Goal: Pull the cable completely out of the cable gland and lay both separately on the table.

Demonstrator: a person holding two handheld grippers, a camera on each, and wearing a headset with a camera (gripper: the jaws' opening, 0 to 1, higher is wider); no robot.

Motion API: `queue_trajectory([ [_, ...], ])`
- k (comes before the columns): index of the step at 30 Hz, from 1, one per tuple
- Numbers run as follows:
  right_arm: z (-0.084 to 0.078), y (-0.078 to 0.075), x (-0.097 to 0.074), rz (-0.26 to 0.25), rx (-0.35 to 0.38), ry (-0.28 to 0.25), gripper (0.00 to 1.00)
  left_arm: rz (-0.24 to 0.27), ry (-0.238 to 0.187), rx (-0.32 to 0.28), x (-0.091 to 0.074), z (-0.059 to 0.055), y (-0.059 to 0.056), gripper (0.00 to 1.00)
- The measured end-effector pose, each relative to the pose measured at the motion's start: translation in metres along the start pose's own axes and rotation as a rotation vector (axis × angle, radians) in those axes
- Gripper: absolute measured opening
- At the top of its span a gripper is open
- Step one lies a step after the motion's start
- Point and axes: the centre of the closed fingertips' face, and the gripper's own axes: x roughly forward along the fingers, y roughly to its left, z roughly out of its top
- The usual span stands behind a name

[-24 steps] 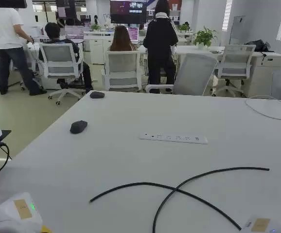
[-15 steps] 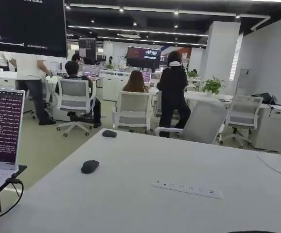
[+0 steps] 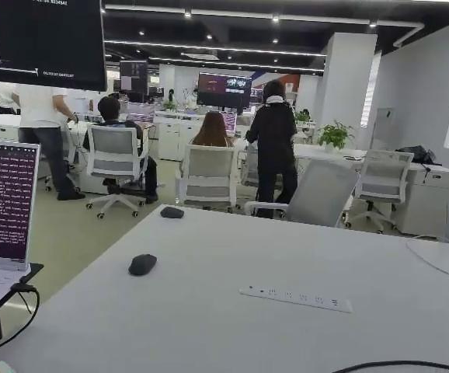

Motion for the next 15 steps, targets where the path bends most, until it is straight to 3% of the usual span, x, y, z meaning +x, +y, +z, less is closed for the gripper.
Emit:
queue_trajectory([
  [15,-0.0008,0.0026,0.0012,0.017,0.010,0.003,0.49,0.004,0.007,0.003,-0.0006,-0.0009,0.0008,0.23],
])
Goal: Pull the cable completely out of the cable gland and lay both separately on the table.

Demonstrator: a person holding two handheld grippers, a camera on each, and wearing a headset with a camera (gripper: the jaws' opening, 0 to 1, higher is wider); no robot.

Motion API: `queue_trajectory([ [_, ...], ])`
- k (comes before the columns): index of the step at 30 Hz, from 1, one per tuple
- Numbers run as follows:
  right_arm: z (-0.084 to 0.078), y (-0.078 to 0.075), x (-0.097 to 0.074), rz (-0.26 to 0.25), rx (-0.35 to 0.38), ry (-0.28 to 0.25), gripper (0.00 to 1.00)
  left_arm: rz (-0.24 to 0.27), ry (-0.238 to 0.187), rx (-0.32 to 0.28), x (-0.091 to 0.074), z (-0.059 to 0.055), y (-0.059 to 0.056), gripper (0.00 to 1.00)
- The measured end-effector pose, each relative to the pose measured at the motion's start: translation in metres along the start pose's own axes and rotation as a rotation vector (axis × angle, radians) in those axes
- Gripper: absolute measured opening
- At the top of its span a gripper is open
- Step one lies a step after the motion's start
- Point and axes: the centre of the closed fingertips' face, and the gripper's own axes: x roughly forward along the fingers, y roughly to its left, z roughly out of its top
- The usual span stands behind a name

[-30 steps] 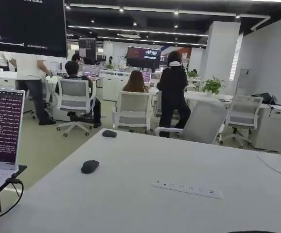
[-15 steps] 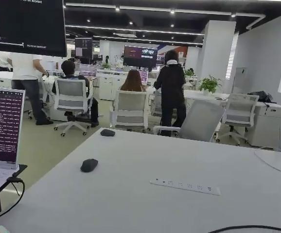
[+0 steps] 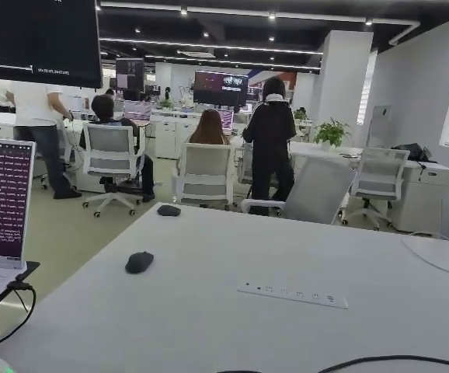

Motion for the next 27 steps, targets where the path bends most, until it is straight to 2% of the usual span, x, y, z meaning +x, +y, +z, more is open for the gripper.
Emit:
queue_trajectory([
  [3,0.0012,0.0000,-0.0001,0.004,0.018,-0.011,0.48,-0.001,0.007,0.011,0.0006,-0.0007,-0.0003,0.23],
  [27,0.0023,-0.0006,0.0001,0.003,0.017,-0.012,0.46,-0.005,0.009,0.021,0.0017,-0.0001,0.0000,0.23],
])
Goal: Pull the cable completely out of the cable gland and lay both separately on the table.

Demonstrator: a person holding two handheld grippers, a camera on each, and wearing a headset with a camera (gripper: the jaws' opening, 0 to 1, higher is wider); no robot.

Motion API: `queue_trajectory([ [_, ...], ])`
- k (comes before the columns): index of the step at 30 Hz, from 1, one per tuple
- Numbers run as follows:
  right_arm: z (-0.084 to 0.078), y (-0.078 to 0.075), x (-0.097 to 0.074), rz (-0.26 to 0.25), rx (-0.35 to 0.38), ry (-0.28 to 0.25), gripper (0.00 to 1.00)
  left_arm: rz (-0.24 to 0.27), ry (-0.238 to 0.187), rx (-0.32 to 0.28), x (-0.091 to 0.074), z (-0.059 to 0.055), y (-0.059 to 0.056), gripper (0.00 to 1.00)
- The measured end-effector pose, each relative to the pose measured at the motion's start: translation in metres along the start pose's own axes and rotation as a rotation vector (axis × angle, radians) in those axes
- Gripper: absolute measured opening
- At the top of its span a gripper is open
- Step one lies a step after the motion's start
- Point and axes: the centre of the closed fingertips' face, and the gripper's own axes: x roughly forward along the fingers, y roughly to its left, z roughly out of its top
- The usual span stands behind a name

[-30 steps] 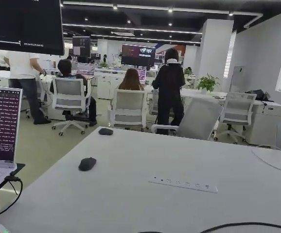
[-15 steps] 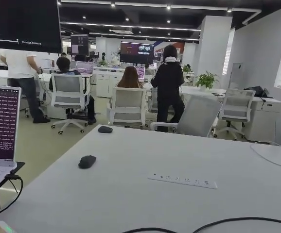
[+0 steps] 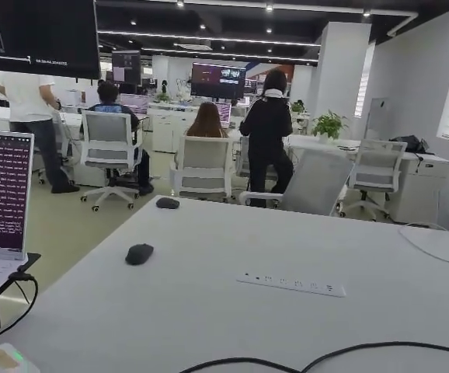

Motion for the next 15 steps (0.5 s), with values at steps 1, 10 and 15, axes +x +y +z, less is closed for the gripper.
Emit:
queue_trajectory([
  [1,0.0007,-0.0004,-0.0004,0.000,0.005,-0.006,0.46,0.000,0.007,0.001,0.0004,-0.0010,0.0000,0.23],
  [10,0.0027,0.0015,0.0002,0.011,-0.014,-0.013,0.46,-0.003,0.044,0.007,0.0019,-0.0075,-0.0005,0.23],
  [15,0.0023,0.0023,0.0009,0.021,-0.023,-0.012,0.46,-0.027,0.050,0.024,0.0023,-0.0065,-0.0062,0.23],
])
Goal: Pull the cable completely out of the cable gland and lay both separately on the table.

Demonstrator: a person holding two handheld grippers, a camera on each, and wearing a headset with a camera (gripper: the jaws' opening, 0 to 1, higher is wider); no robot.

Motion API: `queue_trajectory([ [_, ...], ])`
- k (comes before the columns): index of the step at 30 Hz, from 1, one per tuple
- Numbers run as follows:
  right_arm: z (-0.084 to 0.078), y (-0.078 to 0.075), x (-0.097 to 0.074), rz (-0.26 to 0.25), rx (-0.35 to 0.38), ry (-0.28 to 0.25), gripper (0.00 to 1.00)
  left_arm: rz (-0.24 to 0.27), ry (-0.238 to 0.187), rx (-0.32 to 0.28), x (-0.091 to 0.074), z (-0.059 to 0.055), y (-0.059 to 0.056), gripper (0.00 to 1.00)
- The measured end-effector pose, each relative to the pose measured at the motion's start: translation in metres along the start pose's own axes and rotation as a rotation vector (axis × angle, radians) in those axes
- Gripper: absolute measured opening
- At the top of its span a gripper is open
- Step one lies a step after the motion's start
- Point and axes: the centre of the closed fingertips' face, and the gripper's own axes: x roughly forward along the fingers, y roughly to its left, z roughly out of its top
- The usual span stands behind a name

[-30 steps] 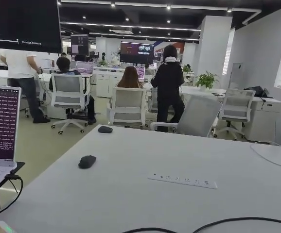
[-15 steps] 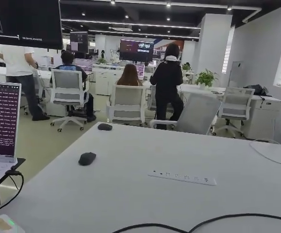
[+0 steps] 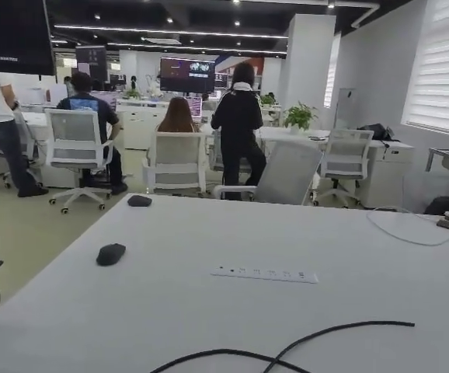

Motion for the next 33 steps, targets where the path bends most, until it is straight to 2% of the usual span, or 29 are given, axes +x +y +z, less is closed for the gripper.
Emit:
queue_trajectory([
  [2,0.000,0.002,0.001,0.008,-0.028,0.010,0.45,-0.007,0.005,0.020,0.000,0.001,-0.002,0.24],
  [5,-0.001,0.004,0.001,0.018,-0.037,0.014,0.45,0.011,0.013,0.124,-0.002,0.005,0.000,0.20],
  [8,-0.001,0.004,0.001,0.020,-0.041,0.016,0.45,0.004,0.031,0.165,0.000,0.009,-0.003,0.21],
  [10,-0.001,0.004,0.001,0.021,-0.043,0.013,0.45,-0.006,0.030,0.228,0.001,0.015,-0.006,0.21],
  [12,-0.001,0.005,0.002,0.025,-0.040,0.012,0.44,-0.006,0.014,0.352,-0.001,0.028,-0.013,0.20],
  [13,-0.001,0.005,0.002,0.026,-0.040,0.013,0.44,-0.008,-0.001,0.393,-0.001,0.034,-0.018,0.20],
  [15,-0.001,0.006,0.001,0.027,-0.042,0.012,0.44,-0.064,-0.021,0.472,0.003,0.048,-0.040,0.21],
  [18,0.000,0.005,0.001,0.023,-0.039,0.009,0.44,-0.158,-0.008,0.559,0.013,0.055,-0.067,0.21],
  [19,0.000,0.005,0.001,0.021,-0.039,0.007,0.45,-0.162,-0.011,0.574,0.016,0.059,-0.072,0.19],
  [20,0.000,0.005,0.001,0.023,-0.037,0.005,0.44,-0.178,-0.032,0.607,0.020,0.066,-0.081,0.18],
  [24,0.001,0.005,0.001,0.023,-0.034,-0.001,0.44,-0.302,-0.066,0.602,0.031,0.077,-0.111,0.24],
  [27,0.001,0.005,0.001,0.021,-0.031,-0.003,0.44,-0.400,-0.058,0.600,0.037,0.079,-0.133,0.25],
  [28,0.001,0.005,0.001,0.020,-0.031,-0.004,0.44,-0.455,-0.054,0.623,0.040,0.078,-0.144,0.26],
  [30,0.001,0.004,0.000,0.018,-0.029,-0.005,0.44,-0.506,-0.044,0.705,0.045,0.081,-0.155,0.28],
  [32,0.002,0.004,0.000,0.019,-0.023,-0.012,0.44,-0.544,-0.034,0.744,0.050,0.082,-0.164,0.28],
  [33,0.002,0.004,0.000,0.019,-0.020,-0.013,0.44,-0.589,-0.029,0.768,0.053,0.081,-0.174,0.27],
])
